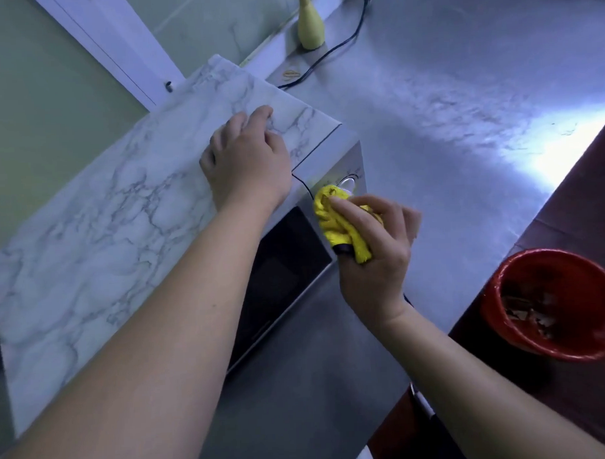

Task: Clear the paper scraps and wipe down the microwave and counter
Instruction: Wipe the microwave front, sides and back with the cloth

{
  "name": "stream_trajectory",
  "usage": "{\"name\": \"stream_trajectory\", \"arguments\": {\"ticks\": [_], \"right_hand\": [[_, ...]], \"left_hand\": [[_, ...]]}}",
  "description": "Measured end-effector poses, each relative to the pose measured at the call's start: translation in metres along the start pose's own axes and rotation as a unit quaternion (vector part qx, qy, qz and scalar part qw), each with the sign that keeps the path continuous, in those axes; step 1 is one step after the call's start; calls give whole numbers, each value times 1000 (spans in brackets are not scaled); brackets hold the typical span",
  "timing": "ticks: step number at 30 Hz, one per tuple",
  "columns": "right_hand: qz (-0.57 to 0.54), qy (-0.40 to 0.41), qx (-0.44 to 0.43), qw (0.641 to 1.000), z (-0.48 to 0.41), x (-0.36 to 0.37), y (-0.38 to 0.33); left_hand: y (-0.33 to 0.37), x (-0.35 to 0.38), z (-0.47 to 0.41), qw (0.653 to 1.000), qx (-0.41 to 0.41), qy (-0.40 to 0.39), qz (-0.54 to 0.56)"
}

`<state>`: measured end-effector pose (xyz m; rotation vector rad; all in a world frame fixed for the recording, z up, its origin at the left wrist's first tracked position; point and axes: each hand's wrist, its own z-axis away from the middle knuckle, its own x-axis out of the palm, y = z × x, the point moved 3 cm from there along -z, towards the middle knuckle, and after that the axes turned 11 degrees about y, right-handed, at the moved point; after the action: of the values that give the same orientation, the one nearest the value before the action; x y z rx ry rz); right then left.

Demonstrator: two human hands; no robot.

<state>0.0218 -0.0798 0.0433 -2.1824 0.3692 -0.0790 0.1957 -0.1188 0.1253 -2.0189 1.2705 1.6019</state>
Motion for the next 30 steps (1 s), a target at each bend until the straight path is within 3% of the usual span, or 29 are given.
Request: {"name": "stream_trajectory", "arguments": {"ticks": [6, 10, 14, 23, 28, 30], "right_hand": [[48, 105, -4, 993, 21, 41, -1], [117, 135, 60, 982, 42, 46, 29], [149, 113, 151, 971, 47, 45, 51], [86, 44, 338, 936, 47, 34, 38], [23, 95, 264, 960, 42, 30, 23], [10, 97, 291, 952, 46, 39, 34]], "left_hand": [[-2, 4, -1, 1000, 2, 10, -1], [-3, 6, -3, 1000, 3, 8, -8], [-3, 6, -3, 1000, 5, 5, -17], [0, 3, -3, 1000, -3, -1, -26], [1, 3, -4, 1000, -7, 0, -28], [1, 2, -4, 1000, -8, 1, -28]]}}
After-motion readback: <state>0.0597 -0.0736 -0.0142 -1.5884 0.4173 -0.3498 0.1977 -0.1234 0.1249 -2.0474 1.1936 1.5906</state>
